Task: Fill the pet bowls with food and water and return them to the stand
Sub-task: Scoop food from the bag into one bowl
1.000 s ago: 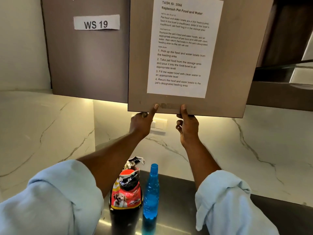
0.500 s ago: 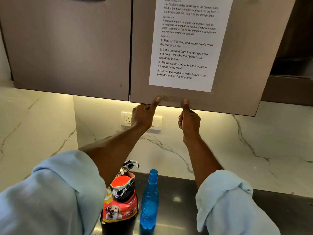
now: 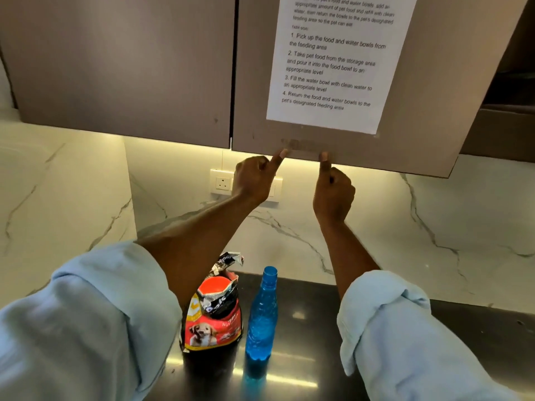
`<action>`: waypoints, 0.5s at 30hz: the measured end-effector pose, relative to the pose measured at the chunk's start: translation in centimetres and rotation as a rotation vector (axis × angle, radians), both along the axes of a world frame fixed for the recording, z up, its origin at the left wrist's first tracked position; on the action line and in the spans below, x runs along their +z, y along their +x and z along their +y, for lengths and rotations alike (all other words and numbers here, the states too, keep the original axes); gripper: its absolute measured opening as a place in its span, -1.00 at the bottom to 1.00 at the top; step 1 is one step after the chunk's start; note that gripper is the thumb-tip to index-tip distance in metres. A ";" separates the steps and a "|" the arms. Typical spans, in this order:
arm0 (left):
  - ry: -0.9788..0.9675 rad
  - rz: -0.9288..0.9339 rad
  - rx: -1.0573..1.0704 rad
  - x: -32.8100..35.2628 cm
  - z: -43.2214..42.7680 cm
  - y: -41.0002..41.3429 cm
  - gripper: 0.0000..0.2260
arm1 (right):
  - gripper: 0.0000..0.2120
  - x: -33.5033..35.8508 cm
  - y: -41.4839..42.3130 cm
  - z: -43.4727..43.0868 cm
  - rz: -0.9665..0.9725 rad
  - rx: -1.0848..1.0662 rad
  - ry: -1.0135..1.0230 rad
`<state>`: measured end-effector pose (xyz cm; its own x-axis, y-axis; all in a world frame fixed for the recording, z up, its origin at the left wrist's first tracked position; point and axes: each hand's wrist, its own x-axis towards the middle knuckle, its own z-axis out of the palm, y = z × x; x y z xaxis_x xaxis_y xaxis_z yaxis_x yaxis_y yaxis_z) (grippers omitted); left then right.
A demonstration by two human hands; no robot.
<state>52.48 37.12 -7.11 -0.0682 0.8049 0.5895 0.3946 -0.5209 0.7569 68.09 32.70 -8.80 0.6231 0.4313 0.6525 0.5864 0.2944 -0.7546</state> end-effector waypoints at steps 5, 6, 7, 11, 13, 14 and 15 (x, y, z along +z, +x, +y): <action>0.006 0.198 0.019 -3.6 -0.1 -4.6 -0.28 | -0.68 -6.0 -2.5 0.7 -0.228 0.094 -0.194; -0.002 0.238 0.019 -4.3 -0.1 -5.4 -0.37 | -0.70 -7.0 -3.3 0.6 -0.254 0.165 -0.190; -0.013 0.277 0.017 -5.1 -0.3 -6.1 -0.45 | -0.69 -7.8 -4.2 0.4 -0.279 0.225 -0.173; -0.171 0.331 0.031 -9.5 0.0 -10.4 -0.64 | -0.67 -10.5 -9.0 1.2 -0.400 0.413 -0.213; -0.259 0.354 0.060 -11.7 0.1 -12.5 -0.69 | -0.70 -11.8 -10.8 1.9 -0.457 0.513 -0.299; -0.320 0.365 0.065 -12.8 0.3 -13.4 -0.71 | -0.73 -12.4 -11.4 2.3 -0.474 0.572 -0.368; -0.394 0.372 0.056 -14.0 0.5 -14.3 -0.72 | -0.78 -13.2 -11.9 2.7 -0.488 0.633 -0.458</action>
<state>38.19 37.61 -21.13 0.0380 0.9708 0.2370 0.6922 -0.1966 0.6944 56.17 35.38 -22.03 -0.1167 0.8790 0.4624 0.7022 0.4023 -0.5875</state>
